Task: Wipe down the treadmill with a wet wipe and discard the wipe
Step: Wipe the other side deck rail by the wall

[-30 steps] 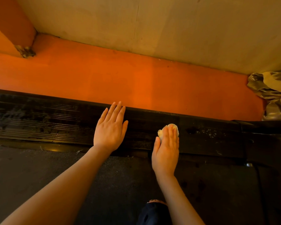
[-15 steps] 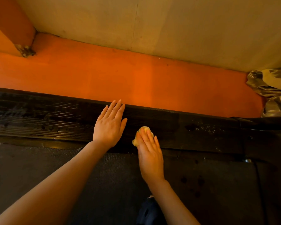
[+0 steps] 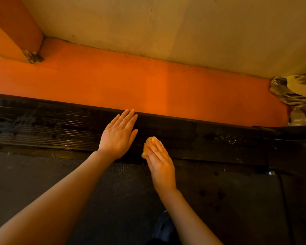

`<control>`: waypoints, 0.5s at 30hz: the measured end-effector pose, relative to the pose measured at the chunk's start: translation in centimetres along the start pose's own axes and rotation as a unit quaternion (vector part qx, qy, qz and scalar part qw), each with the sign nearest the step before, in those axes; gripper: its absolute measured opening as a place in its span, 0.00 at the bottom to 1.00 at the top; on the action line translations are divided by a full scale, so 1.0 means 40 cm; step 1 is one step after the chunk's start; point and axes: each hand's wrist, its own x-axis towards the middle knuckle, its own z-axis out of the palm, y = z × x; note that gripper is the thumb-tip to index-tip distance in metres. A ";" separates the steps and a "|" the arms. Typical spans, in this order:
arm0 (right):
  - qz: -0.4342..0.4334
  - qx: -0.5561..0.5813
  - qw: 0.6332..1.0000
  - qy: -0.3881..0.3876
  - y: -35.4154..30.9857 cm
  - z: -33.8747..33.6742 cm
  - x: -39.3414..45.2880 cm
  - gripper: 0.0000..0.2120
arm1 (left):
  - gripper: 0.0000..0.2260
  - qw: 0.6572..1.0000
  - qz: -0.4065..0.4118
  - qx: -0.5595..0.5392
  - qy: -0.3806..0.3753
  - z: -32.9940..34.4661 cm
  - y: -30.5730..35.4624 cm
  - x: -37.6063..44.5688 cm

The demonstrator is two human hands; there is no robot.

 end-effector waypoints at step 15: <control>0.080 -0.034 0.996 0.002 0.122 -0.091 -0.049 0.20 | 0.29 0.999 -0.028 -0.017 0.014 0.011 0.024 -0.006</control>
